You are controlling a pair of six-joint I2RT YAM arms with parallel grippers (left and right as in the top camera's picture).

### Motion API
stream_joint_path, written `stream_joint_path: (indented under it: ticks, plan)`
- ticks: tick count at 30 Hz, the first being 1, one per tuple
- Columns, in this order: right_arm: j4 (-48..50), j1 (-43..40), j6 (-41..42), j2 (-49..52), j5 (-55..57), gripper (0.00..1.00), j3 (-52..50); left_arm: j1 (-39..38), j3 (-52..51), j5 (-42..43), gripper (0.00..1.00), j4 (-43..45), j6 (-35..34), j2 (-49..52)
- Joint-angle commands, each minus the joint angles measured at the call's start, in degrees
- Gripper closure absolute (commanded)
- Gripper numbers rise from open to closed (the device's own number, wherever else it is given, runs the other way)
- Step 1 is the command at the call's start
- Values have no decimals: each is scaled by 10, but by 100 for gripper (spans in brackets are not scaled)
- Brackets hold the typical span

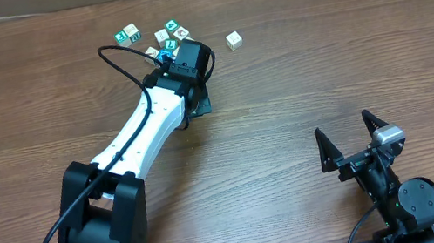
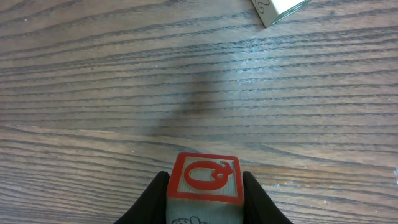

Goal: Form a horizontal line
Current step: 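Carry the red block rightward past the cluster with the left gripper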

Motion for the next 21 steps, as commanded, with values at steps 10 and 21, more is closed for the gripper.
stream_joint_path:
  ticks: [10, 21]
  plan:
    - [2, -3, -2, -7, 3, 0, -6, 0, -2, 7, 94, 11, 12, 16]
    - [2, -3, -2, -7, 3, 0, -6, 0, -2, 8, 96, 17, 13, 36]
